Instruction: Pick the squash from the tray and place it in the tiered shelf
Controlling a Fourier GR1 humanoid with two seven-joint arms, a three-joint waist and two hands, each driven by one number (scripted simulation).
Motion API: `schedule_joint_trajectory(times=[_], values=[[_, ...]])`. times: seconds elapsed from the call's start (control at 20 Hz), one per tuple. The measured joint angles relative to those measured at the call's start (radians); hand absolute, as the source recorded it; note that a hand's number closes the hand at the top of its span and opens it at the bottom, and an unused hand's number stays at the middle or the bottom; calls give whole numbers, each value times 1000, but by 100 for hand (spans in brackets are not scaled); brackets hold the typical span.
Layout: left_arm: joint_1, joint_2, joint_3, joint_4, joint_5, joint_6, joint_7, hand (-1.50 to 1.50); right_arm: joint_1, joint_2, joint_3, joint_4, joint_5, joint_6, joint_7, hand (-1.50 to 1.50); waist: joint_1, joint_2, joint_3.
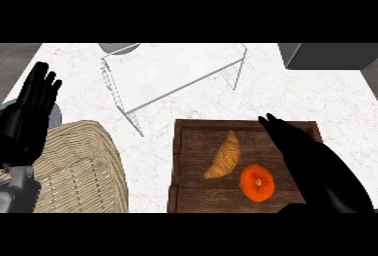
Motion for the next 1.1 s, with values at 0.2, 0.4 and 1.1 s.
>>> schedule_joint_trajectory(times=[0.2, 0.4, 1.1], values=[[8, -1, 14, -9, -1, -6, 6, 0, -6, 1, 69, 61, 44, 22, 27, -150, -3, -1, -1], [13, -3, 16, -11, -12, -3, 9, 0, -22, 32, 96, 116, 79, 34, 43, -150, -9, -1, 2], [26, -6, 27, -20, -32, -9, 7, 0, 46, 143, 137, 231, 208, 35, 6, -150, -23, -1, 9]])
